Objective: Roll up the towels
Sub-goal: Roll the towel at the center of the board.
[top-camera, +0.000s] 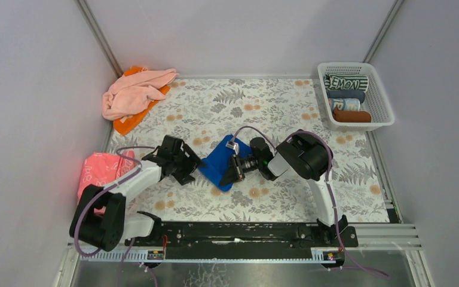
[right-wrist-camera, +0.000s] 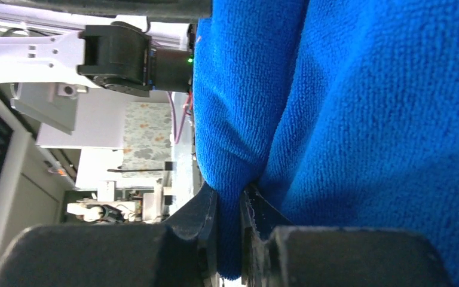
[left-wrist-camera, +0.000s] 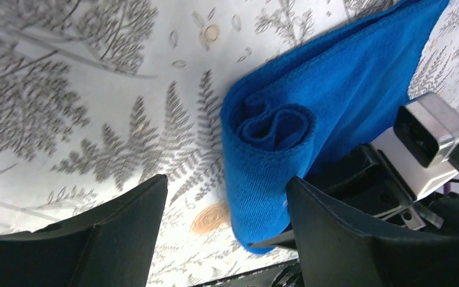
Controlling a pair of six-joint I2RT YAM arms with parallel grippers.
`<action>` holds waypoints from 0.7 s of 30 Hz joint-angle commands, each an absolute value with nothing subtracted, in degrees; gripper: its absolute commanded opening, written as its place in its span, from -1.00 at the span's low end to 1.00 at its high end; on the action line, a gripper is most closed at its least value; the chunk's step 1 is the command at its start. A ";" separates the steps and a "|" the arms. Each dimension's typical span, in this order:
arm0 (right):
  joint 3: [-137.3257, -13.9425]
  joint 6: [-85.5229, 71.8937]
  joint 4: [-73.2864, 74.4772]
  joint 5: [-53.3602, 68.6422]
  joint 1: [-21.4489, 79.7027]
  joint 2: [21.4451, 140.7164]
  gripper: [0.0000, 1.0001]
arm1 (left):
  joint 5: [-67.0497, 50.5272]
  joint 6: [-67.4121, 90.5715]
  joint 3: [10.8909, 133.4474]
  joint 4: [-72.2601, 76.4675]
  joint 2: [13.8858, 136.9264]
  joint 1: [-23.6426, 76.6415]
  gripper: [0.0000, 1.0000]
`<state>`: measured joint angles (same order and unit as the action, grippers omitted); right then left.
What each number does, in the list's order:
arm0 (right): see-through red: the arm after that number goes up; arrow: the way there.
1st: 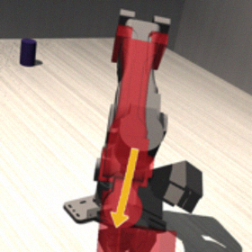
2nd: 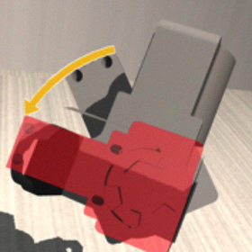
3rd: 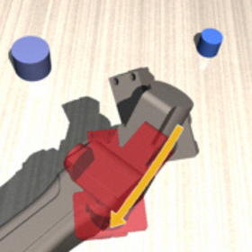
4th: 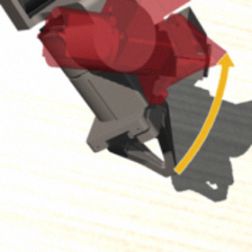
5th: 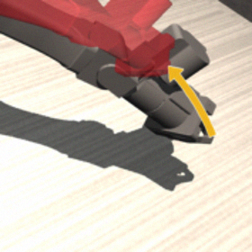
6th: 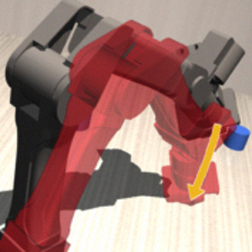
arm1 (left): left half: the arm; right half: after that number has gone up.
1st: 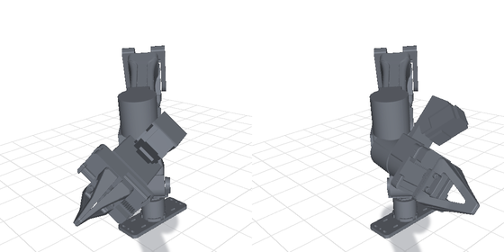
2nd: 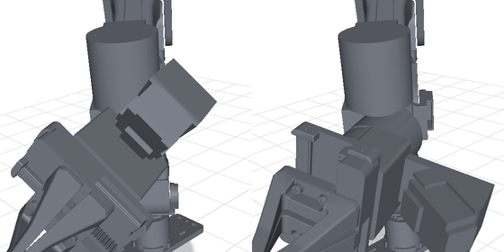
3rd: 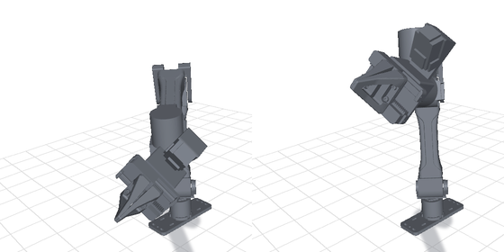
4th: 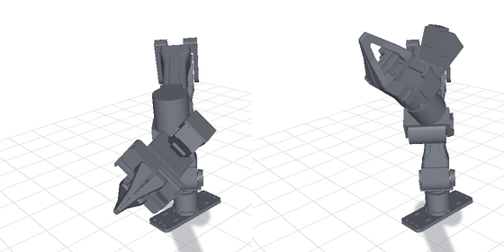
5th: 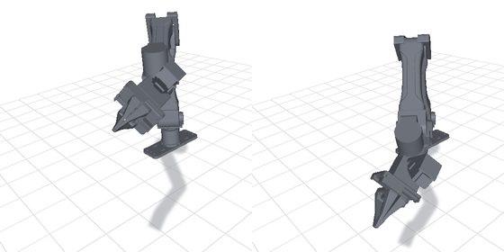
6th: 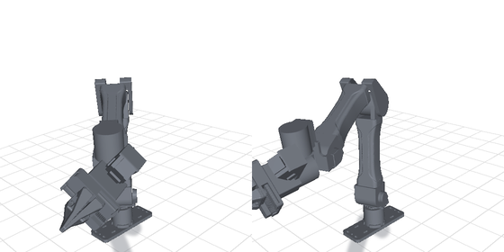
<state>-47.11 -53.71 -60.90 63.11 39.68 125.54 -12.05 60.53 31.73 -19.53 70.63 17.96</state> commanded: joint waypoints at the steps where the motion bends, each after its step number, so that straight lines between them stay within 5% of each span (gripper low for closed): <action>1: -46.79 -64.63 -73.74 66.80 39.38 128.36 -0.90 | -11.84 59.01 35.91 -12.31 75.68 18.22 0.44; 8: -46.73 -62.01 -67.05 65.57 39.21 126.40 -0.67 | -10.02 58.78 36.10 -13.61 81.68 18.27 0.07; 16: -49.66 -33.93 -27.45 52.71 39.29 113.66 -0.02 | -7.49 58.28 33.32 -15.59 81.60 18.26 -0.24; 21: -51.66 -23.54 -11.82 43.07 39.45 104.45 0.19 | -7.14 57.71 33.61 -15.77 83.14 18.28 -0.28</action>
<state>-49.08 -36.75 -29.45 52.71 39.16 111.77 -11.11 59.44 34.81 -14.55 81.43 18.02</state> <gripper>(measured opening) 0.572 0.369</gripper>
